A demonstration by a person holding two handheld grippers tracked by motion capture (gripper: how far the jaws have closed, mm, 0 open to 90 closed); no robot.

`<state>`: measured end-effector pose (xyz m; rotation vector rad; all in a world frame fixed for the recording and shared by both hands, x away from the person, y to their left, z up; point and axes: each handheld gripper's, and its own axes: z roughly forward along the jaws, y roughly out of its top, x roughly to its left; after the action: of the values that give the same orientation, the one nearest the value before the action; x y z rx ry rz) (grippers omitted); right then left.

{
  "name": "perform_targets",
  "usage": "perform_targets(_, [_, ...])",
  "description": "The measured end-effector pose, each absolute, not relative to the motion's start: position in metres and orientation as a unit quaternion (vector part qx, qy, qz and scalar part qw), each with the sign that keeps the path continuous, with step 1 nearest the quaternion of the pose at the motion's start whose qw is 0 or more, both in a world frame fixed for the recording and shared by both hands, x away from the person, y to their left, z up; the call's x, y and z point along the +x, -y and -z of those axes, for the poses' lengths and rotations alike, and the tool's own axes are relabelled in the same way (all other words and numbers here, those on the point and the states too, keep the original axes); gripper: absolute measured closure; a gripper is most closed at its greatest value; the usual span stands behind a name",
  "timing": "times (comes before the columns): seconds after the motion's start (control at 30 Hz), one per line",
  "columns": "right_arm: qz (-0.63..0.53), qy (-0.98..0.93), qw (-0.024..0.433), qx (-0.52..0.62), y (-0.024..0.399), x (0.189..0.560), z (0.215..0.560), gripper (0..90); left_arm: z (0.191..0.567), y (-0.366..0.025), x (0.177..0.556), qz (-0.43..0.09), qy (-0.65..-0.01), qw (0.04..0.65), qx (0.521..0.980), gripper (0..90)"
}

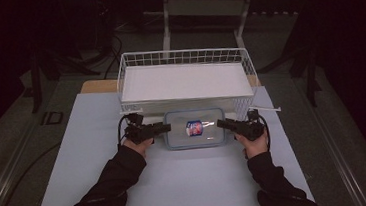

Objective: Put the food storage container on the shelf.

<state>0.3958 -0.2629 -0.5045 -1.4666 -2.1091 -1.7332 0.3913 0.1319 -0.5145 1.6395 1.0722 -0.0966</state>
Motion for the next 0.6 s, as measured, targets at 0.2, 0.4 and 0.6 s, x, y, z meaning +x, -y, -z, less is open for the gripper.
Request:
perform_targets(0.2, [0.562, 0.670, 0.023, -0.485, 0.262, 0.402, 0.508, 50.7, 0.516, -0.132, 0.397, 0.037, -0.459, 0.566, 0.684, 54.4])
perform_targets(0.4, [0.550, 0.674, -0.022, -0.493, 0.256, 0.400, 0.505, 51.5, 0.520, -0.128, 0.399, 0.006, -0.454, 0.574, 0.682, 51.5])
perform_targets(0.6, [0.543, 0.676, -0.060, -0.496, 0.250, 0.400, 0.506, 47.5, 0.518, -0.123, 0.395, -0.058, -0.452, 0.569, 0.685, 52.2])
